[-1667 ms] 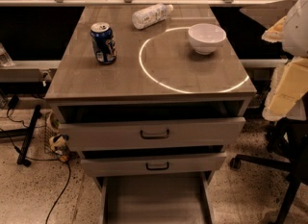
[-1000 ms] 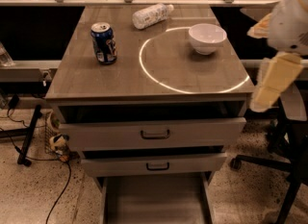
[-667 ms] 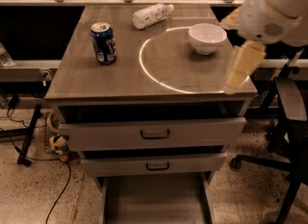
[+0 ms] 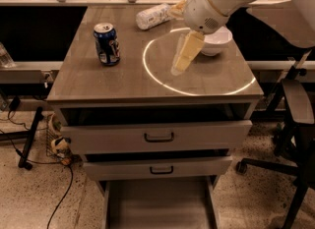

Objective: Place pepsi can into bottom drawer

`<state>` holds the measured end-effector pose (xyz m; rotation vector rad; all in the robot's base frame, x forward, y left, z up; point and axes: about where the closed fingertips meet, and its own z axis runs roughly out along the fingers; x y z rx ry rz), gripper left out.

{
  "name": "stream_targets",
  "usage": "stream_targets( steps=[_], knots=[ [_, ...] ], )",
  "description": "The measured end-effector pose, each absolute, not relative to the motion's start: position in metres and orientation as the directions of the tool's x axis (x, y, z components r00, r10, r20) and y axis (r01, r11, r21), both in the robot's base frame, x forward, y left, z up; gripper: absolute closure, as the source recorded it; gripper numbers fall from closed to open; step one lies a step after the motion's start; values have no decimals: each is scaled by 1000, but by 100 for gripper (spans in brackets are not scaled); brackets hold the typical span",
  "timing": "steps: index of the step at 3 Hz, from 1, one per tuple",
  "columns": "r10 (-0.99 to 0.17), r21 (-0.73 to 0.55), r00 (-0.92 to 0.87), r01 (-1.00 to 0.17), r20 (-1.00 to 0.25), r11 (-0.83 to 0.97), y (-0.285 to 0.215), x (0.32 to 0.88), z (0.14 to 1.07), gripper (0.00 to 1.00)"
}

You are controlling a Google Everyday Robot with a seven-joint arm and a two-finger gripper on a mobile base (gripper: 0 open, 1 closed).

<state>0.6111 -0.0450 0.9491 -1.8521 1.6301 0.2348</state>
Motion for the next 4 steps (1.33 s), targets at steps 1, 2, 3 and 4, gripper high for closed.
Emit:
stream_targets(
  steps=[1,2,3,4],
  knots=[
    [-812,-354,224,-935,-539,-24,-38,614,947,0],
    [-786,-350,235,-936,-572,-25,-27,616,945,0],
    [-731,-348,254,-937,-633,-25,5,629,935,0],
    [-662,-340,273,-940,-698,-29,49,655,926,0]
  ],
)
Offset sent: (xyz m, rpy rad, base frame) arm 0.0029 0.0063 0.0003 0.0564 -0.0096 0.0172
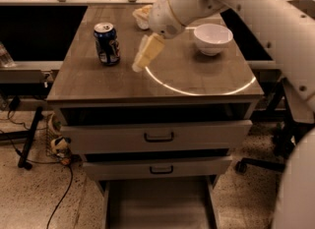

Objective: Place pepsi can into bottom drawer

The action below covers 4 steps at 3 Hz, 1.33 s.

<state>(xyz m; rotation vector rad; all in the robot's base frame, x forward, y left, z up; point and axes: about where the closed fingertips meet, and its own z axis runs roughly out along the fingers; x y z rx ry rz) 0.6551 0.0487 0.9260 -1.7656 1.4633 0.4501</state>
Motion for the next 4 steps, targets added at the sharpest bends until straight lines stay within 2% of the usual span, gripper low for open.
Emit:
stream_targets(
  steps=[1,2,4],
  knots=[
    [-551,-300,258,-954,-794,-15,105,691,914,0],
    [-487,-250,212,-968,-847,14,136,713,905,3],
    [-456,-181,132,-981,-880,64,142,715,893,49]
  ],
)
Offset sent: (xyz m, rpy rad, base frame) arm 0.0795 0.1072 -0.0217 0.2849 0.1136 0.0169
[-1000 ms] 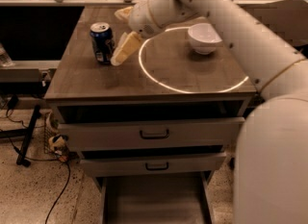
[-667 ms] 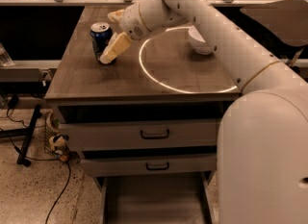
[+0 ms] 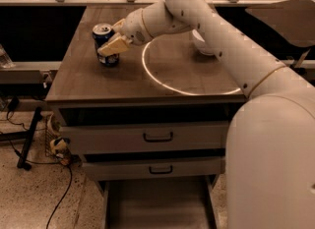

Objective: Place pepsi can into bottom drawer

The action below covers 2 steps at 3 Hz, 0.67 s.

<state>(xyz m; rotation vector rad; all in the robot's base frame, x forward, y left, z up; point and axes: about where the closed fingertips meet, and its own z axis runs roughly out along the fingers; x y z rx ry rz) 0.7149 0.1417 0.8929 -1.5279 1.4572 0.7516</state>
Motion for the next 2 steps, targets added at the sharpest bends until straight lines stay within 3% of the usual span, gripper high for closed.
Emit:
stream_targets(
  steps=[2],
  knots=[
    [-380,-144,74,-977,-922,159,93,665,934,95]
  ],
)
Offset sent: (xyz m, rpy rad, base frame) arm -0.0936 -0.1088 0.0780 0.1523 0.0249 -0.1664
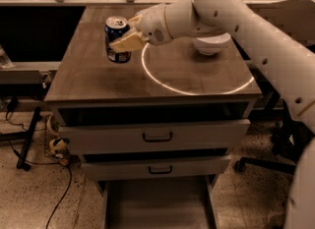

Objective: Place pepsi can into bottom drawer

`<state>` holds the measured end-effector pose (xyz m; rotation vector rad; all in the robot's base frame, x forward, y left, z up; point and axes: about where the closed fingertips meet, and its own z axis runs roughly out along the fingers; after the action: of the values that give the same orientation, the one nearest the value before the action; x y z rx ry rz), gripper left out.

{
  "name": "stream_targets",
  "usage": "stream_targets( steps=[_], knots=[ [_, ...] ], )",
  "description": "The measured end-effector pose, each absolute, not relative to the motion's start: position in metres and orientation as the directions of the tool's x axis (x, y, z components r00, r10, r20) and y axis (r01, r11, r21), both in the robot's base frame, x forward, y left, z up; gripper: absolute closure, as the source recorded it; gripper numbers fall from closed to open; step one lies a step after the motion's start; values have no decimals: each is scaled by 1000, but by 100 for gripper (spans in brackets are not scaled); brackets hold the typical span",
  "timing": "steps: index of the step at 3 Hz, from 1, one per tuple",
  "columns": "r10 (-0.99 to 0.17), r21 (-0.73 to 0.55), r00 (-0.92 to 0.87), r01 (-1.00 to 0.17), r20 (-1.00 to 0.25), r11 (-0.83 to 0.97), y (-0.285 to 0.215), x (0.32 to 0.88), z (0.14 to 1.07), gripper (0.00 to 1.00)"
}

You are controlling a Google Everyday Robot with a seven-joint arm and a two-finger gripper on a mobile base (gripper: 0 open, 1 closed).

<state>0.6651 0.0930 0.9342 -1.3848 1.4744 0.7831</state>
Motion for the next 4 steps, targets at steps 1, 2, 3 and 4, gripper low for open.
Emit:
stream_targets(
  steps=[1,2,3,4],
  knots=[
    [-358,-124,32,-964,-933,237,37,602,962,100],
    [-363,-86,-29,-951,-931,297,-10,554,960,100],
    [-367,-48,-96,-929,-925,366,-64,513,939,100],
    [-367,-55,-81,-936,-927,346,-51,517,944,100]
  ],
)
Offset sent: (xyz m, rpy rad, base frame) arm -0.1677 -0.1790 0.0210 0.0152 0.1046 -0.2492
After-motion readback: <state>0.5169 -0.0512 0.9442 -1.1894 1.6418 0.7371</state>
